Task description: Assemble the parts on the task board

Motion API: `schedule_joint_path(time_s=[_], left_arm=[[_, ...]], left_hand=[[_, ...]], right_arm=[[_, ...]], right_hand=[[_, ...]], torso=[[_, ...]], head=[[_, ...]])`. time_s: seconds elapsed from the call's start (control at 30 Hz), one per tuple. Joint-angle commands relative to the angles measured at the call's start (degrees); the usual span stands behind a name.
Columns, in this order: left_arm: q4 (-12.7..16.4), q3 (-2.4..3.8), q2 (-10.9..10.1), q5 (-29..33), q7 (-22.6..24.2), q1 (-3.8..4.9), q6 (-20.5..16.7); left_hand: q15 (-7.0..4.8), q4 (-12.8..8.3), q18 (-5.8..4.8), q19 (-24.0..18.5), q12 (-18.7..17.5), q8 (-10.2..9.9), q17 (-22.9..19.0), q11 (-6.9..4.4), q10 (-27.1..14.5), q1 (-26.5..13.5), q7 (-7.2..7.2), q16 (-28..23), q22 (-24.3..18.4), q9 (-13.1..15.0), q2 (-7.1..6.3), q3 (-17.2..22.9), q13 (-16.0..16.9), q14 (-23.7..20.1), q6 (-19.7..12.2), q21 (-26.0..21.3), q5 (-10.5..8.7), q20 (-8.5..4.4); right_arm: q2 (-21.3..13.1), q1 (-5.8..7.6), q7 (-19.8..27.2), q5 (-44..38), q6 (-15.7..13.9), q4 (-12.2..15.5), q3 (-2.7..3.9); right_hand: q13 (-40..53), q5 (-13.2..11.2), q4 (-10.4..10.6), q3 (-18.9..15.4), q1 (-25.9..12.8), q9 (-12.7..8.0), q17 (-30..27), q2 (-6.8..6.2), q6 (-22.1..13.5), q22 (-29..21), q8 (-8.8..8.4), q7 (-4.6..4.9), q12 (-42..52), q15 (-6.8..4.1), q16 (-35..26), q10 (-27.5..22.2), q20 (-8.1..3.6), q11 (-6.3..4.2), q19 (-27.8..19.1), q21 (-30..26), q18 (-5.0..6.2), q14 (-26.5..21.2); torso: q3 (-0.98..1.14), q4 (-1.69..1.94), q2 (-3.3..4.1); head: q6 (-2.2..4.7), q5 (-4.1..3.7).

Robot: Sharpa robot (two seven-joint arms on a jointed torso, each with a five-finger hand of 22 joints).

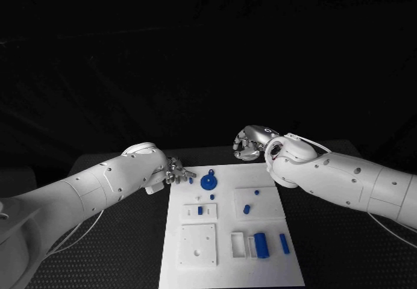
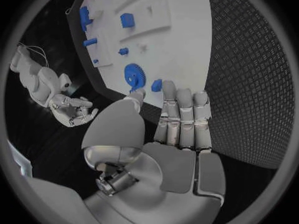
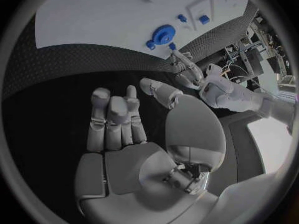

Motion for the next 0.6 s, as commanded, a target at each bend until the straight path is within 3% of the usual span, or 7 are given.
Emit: schedule_joint_path(time_s=[0.03, 0.23, 0.4, 0.47, 0.5, 0.6], left_arm=[[-0.27, 0.03, 0.37, 0.99, 0.9, -0.08, 1.47], [-0.78, 0.05, 0.61, 1.04, 0.89, -0.14, 1.42], [-1.33, 0.05, 0.81, 1.29, 1.01, -0.16, 1.47], [-1.56, 0.05, 0.94, 1.54, 1.05, -0.2, 1.42], [-1.65, 0.05, 0.97, 1.54, 1.07, -0.21, 1.5], [-1.99, 0.05, 1.16, 1.59, 1.16, -0.29, 1.64]], left_hand=[[-0.57, 0.8, -0.75, 0.24, 0.19, 0.35, -0.11, -0.43, 0.22, 1.53, 0.03, 0.48, 0.25, -0.15, 0.43, -1.32, 0.12, 0.04, 0.67, -0.42, 0.37, -5.9], [-0.65, 3.08, -0.83, 0.45, 0.17, 0.56, -0.29, -0.5, 0.34, 4.95, -0.07, 0.73, 0.73, -0.43, 1.6, -3.86, 0.2, 0.03, 1.05, -0.65, 1.01, -6.0], [-0.67, 3.31, -0.88, 0.54, 0.13, 0.65, -0.4, -0.55, 0.35, 6.26, -0.09, 0.81, 0.91, -0.55, 2.38, -4.87, 0.22, 0.02, 1.18, -0.81, 1.66, -6.02], [-0.67, 3.33, -0.91, 0.58, 0.1, 0.66, -0.46, -0.53, 0.35, 6.81, -0.11, 0.84, 0.99, -0.63, 2.61, -5.34, 0.22, 0.01, 1.19, -0.92, 2.86, -6.03], [-0.67, 3.34, -0.94, 0.58, 0.09, 0.69, -0.5, -0.55, 0.36, 7.16, -0.1, 0.85, 1.04, -0.66, 2.71, -5.52, 0.22, -0.01, 1.24, -0.99, 4.44, -6.02], [-0.66, 3.33, -0.97, 0.61, 0.07, 0.7, -0.53, -0.54, 0.36, 7.36, -0.1, 0.88, 1.1, -0.7, 2.78, -5.81, 0.23, -0.02, 1.26, -1.04, 4.84, -6.02]], right_arm=[[0.12, -0.02, 0.39, -0.24, -0.11, 0.08, 0.03], [0.23, -0.02, 0.4, -0.27, -0.08, 0.06, 0.03], [0.26, -0.02, 0.39, -0.28, -0.07, 0.08, 0.03], [0.3, -0.02, 0.39, -0.3, -0.08, 0.09, 0.03], [0.3, -0.02, 0.39, -0.29, -0.07, 0.09, 0.03], [0.31, -0.02, 0.38, -0.29, -0.05, 0.1, 0.03]], right_hand=[[-0.09, 0.28, -0.17, 0.19, -0.38, -0.04, -0.07, -0.05, -0.03, 0.67, -0.22, 0.26, 0.2, 0.32, -0.38, -0.13, -0.06, 0.35, 0.35, -0.26, 1.17, -0.15], [-0.09, 0.28, -0.17, 0.2, -0.37, -0.03, -0.08, -0.04, -0.01, 0.67, -0.21, 0.26, 0.21, 0.33, -0.39, -0.12, -0.06, 0.35, 0.36, -0.26, 1.17, -0.15], [-0.09, 0.28, -0.17, 0.21, -0.36, -0.02, -0.08, -0.03, 0.02, 0.67, -0.2, 0.26, 0.21, 0.33, -0.39, -0.12, -0.06, 0.35, 0.36, -0.27, 1.18, -0.14], [-0.1, 0.28, -0.17, 0.21, -0.35, -0.01, -0.08, -0.02, 0.03, 0.67, -0.19, 0.26, 0.21, 0.33, -0.39, -0.12, -0.06, 0.35, 0.36, -0.27, 1.17, -0.14], [-0.1, 0.28, -0.17, 0.21, -0.35, -0.01, -0.08, -0.02, 0.03, 0.67, -0.19, 0.26, 0.21, 0.33, -0.39, -0.12, -0.06, 0.35, 0.36, -0.27, 1.17, -0.14], [-0.1, 0.28, -0.17, 0.22, -0.35, 0.0, -0.08, -0.01, 0.04, 0.67, -0.18, 0.26, 0.22, 0.33, -0.39, -0.12, -0.06, 0.35, 0.37, -0.27, 1.17, -0.14]], torso=[[-0.08, 0.08, -0.03], [-0.08, 0.07, -0.05], [-0.07, 0.1, -0.03], [-0.07, 0.11, -0.04], [-0.08, 0.11, -0.04], [-0.08, 0.07, -0.03]], head=[[-0.09, -0.08], [-0.07, -0.11], [-0.11, -0.12], [-0.09, -0.12], [-0.1, -0.12], [-0.16, -0.12]])
